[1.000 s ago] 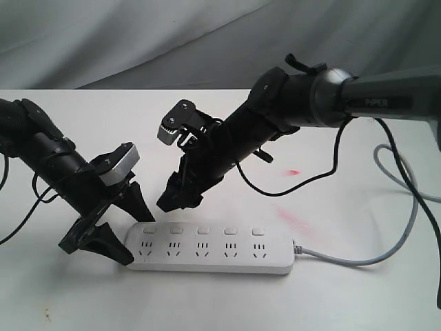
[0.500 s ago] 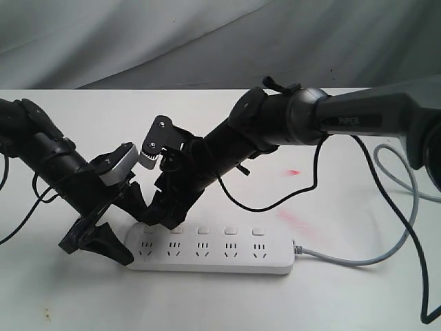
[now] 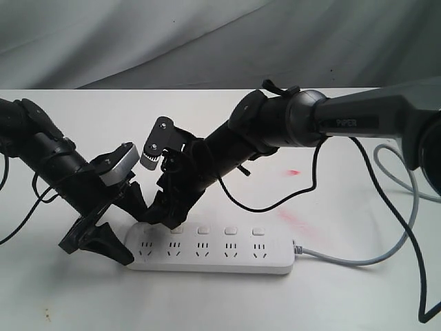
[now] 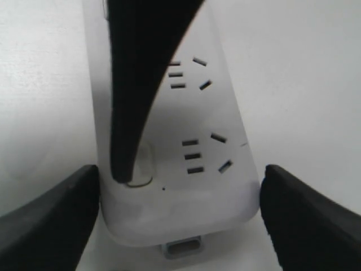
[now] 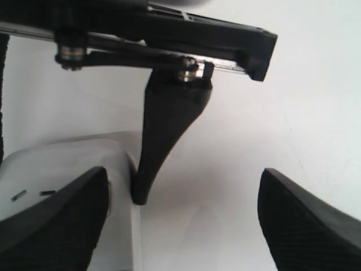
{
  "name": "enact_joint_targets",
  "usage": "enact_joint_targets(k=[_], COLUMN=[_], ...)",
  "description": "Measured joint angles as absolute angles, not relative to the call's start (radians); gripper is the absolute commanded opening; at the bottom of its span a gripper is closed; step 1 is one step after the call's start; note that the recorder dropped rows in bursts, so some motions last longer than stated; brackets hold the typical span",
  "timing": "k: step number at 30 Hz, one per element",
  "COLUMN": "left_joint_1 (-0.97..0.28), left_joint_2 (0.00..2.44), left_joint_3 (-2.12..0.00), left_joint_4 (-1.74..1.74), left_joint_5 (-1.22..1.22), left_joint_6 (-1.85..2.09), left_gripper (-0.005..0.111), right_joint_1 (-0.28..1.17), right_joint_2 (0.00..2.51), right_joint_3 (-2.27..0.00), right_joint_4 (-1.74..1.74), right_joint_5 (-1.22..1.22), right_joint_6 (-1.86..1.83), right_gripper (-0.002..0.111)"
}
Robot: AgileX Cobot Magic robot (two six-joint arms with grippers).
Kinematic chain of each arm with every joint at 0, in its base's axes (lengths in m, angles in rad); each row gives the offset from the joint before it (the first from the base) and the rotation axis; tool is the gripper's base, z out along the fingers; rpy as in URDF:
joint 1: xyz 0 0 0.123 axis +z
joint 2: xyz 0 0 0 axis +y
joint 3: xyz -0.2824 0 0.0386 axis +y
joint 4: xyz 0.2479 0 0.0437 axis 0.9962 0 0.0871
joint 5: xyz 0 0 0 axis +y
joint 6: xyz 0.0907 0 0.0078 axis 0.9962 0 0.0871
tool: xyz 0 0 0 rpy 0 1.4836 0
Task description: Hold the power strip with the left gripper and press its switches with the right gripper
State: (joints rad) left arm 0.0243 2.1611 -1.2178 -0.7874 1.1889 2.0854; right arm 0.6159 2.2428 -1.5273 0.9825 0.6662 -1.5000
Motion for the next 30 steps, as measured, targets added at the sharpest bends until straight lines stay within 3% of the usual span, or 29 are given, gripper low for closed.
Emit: enact_joint_targets(k=[30], left_joint_1=[0.024], left_joint_2=[2.161], left_joint_3=[-1.218], left_joint_4=[-0.787], left_joint_5=[1.189], left_joint_6=[2.085], left_gripper=[0.061], right_joint_1=[0.616], right_joint_2=[2.279], right_joint_3=[-1.529], right_joint_4=[1.039], right_joint_5=[0.684], right_joint_6=[-1.502], right_gripper=[0.068])
